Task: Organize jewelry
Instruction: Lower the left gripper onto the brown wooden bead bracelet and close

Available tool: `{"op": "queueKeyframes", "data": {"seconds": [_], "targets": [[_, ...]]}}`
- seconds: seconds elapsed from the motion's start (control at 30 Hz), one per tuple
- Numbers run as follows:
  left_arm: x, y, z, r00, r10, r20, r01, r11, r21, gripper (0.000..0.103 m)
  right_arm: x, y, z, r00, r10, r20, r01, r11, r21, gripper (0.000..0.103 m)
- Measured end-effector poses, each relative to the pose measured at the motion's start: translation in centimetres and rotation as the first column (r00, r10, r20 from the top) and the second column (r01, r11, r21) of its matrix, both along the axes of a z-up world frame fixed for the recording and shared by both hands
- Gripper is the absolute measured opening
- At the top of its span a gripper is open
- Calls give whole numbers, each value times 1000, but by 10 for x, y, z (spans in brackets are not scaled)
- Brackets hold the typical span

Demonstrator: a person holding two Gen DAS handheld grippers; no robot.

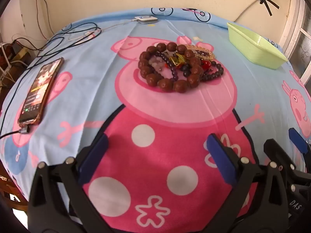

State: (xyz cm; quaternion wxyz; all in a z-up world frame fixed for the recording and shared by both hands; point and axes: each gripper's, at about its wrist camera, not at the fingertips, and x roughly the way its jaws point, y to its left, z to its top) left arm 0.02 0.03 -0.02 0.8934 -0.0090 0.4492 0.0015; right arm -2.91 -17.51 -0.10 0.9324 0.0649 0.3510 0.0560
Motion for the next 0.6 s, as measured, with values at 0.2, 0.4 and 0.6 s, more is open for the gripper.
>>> {"op": "queueKeyframes", "data": {"seconds": [0.2, 0.4, 0.6], "targets": [[-1, 0, 0, 1000, -8, 13, 8, 1000, 7, 97, -1, -1, 1, 1000, 5, 0, -5, 1000, 5, 80], [-9, -2, 3, 997, -50, 61, 49, 999, 9, 97, -2, -7, 1, 999, 30, 15, -31, 998, 49, 80], [-21, 3, 1, 987, -122, 101, 122, 993, 10, 97, -7, -11, 2, 996, 82, 37, -84, 995, 49, 80]]}}
